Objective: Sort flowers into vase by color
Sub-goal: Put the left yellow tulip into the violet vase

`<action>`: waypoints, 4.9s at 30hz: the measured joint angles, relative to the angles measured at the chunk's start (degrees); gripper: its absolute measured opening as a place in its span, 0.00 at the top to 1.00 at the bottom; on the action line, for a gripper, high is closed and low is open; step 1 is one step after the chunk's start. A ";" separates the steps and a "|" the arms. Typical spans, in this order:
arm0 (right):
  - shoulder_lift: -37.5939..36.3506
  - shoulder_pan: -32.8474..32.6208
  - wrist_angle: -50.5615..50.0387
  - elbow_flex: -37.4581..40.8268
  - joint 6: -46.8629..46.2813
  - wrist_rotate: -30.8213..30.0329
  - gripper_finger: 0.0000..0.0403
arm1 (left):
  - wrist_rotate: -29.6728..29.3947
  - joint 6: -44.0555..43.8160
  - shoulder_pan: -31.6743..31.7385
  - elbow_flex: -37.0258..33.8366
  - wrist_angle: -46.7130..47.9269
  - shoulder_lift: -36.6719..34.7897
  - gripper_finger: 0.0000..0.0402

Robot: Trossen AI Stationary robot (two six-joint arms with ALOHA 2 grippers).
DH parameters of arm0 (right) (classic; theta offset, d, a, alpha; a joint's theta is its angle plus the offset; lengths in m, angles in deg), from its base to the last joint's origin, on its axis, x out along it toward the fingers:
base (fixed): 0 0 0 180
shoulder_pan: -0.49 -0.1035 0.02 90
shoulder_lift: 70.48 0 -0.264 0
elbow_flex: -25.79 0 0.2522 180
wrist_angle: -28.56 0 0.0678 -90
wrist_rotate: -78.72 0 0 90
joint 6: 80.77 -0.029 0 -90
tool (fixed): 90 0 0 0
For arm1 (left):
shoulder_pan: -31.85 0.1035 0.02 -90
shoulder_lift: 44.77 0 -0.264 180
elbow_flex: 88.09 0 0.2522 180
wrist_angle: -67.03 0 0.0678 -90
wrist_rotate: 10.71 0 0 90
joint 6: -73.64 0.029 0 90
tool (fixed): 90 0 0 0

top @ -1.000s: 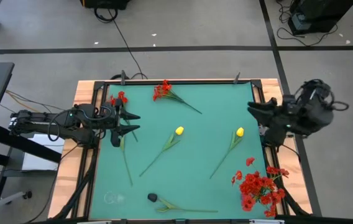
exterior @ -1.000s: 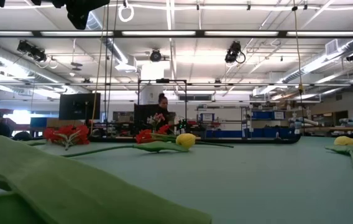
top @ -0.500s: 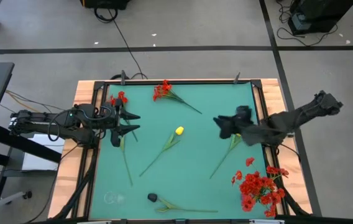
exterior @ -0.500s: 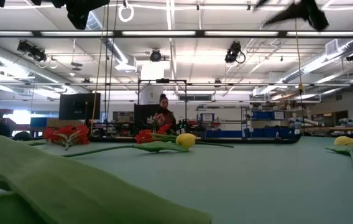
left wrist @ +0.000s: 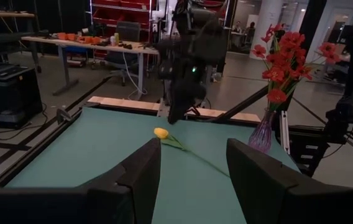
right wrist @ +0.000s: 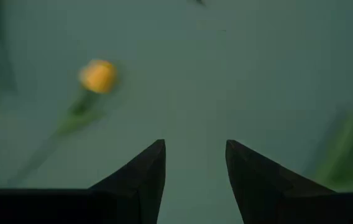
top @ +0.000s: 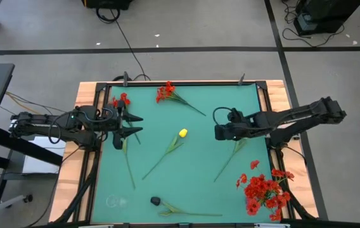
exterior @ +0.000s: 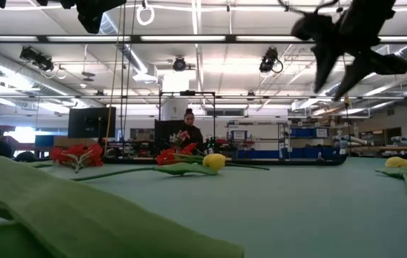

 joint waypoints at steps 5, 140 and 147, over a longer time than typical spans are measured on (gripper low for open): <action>3.14 1.79 -6.02 0.00 -0.14 8.02 0.55 | 0.00 -8.38 -0.06 0.00 0.00 0.01 0.53; 9.25 4.51 89.21 -0.07 68.95 2.02 0.84 | 2.29 -17.56 2.21 10.38 -59.95 47.55 0.96; 8.34 3.19 83.53 0.00 75.67 -1.06 0.96 | 4.66 -17.04 2.23 10.40 -45.68 42.51 0.69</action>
